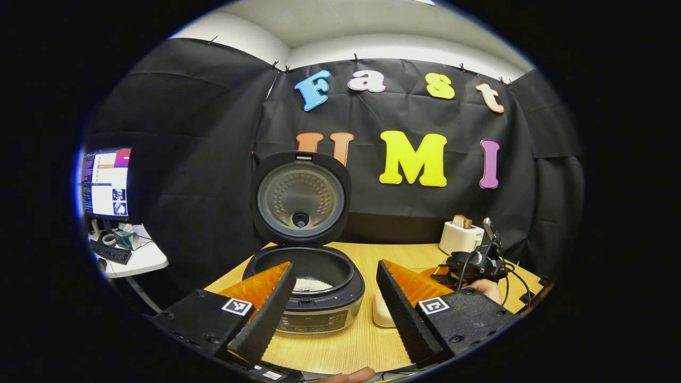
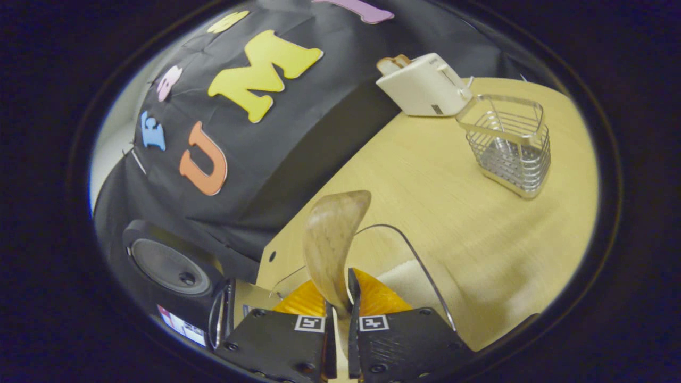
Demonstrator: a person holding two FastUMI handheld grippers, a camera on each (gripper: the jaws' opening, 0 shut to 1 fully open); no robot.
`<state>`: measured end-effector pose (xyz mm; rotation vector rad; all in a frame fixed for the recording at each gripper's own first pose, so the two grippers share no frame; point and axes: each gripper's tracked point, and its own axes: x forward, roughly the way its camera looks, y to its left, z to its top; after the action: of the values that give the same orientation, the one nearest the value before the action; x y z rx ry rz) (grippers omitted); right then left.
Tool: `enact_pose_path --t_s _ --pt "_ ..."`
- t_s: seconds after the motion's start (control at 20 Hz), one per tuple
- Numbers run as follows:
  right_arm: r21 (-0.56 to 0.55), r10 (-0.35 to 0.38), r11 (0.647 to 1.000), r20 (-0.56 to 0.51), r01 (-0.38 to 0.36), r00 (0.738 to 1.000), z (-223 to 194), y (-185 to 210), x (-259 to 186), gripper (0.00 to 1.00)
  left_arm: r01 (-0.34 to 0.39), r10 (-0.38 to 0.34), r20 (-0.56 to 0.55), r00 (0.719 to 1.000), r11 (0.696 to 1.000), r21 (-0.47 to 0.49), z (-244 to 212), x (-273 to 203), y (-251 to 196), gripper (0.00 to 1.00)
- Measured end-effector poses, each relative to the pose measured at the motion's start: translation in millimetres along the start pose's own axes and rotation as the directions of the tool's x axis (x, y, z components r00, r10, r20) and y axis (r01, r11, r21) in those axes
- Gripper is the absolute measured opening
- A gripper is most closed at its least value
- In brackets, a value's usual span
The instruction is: Close the left gripper, press the button to open the rice cooker; take a wooden spoon from the chopstick holder with the right hand, scoop a spoonful of rice and pour it into the rice cooker, then put the wooden spoon back into the chopstick holder.
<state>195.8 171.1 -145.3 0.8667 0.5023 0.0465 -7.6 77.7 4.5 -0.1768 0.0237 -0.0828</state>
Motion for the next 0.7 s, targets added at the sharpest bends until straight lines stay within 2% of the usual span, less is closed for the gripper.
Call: enact_pose_path --t_s 0.15,0.35,0.4,0.5,0.6,0.7 --pt "0.098 0.070 0.993 -0.033 -0.066 0.997 -3.1 9.4 -3.9 0.08 -0.009 0.009 -0.011 1.000 1.000 0.003 -3.6 1.7 3.5 0.98" --pt "0.241 0.158 0.961 -0.067 -0.138 0.985 -2.6 15.6 -8.9 0.08 -0.015 0.015 -0.011 1.000 1.000 -0.003 -3.2 3.1 7.4 0.98" --pt "0.264 0.176 0.953 -0.070 -0.152 0.982 -0.7 17.3 -12.4 0.10 -0.017 0.017 -0.012 1.000 1.000 -0.003 -4.0 2.6 8.9 0.98" --pt "0.295 0.209 0.938 -0.055 -0.184 0.976 7.8 20.2 -18.5 0.08 -0.026 0.026 -0.018 1.000 1.000 -0.006 -5.8 3.6 13.1 0.98" --pt "0.346 0.284 0.901 -0.016 -0.262 0.959 21.8 30.0 -26.1 0.08 -0.035 0.035 -0.024 0.999 0.999 -0.012 -7.0 4.3 17.5 0.98" --pt "0.418 0.352 0.850 0.005 -0.322 0.936 31.5 39.3 -36.5 0.08 -0.047 0.046 -0.026 0.999 0.999 -0.020 -7.8 5.6 22.5 1.00"
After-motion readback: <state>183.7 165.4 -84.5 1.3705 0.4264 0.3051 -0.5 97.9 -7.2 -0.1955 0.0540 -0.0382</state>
